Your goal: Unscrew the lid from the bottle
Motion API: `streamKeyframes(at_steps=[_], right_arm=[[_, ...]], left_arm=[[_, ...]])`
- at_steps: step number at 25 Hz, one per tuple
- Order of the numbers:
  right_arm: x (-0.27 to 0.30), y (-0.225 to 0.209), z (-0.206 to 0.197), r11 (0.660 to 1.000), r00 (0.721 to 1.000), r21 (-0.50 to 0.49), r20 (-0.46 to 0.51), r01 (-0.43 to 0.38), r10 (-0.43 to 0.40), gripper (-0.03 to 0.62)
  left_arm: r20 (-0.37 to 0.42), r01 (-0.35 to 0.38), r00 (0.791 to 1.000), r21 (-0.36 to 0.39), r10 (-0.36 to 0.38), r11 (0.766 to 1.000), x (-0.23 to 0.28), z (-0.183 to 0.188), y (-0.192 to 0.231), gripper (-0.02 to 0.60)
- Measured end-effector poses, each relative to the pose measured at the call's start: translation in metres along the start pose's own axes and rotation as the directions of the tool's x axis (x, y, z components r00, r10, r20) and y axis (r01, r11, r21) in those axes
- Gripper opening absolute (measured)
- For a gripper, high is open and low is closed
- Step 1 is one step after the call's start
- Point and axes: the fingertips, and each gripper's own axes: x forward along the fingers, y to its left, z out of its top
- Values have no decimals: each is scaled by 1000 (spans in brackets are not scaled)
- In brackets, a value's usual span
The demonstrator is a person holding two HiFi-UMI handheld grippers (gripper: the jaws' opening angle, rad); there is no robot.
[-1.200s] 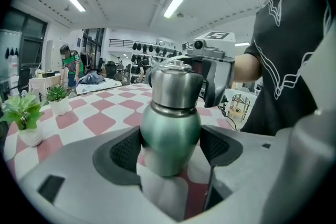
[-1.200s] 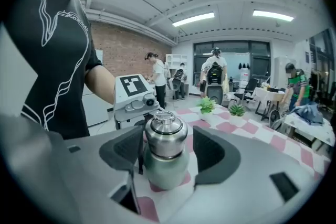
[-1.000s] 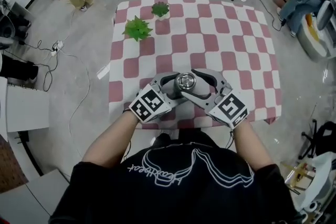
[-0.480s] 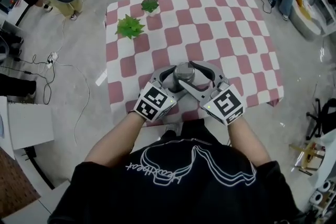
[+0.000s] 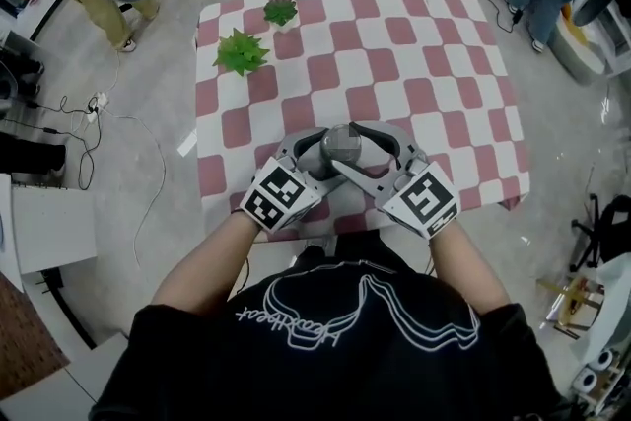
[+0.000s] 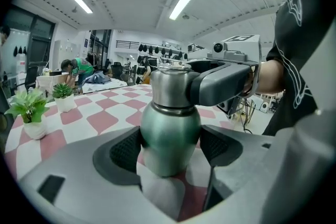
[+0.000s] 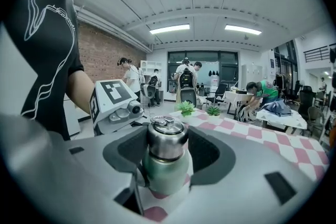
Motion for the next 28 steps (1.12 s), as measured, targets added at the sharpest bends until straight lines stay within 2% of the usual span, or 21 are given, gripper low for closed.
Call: streamKeyframes(at_steps=[6, 11, 16, 21, 25, 28], right_arm=[[0, 1, 0, 991, 992, -41, -25, -128, 128, 245], [2, 2, 1, 964, 966, -65, -42, -258, 256, 245], [4, 4, 1, 921, 926, -104, -75, -375, 369, 247], [6, 5, 1, 875, 884, -130, -105, -467, 456, 249], [8, 6, 1, 849, 860, -141, -128, -509, 494, 249], [8, 6, 0, 842, 854, -149, -138, -519, 502, 249]], left_arm=[[-18, 82, 997, 42, -81, 996, 0, 0, -1, 353], [-62, 185, 982, 88, -180, 979, 0, -1, 0, 353], [-102, 293, 954, 134, -280, 947, -2, -1, 0, 353], [-156, 391, 917, 170, -367, 905, -3, -3, 0, 353], [-191, 443, 892, 182, -411, 878, -4, -4, 1, 353], [-200, 460, 883, 185, -425, 868, -4, -4, 1, 353]])
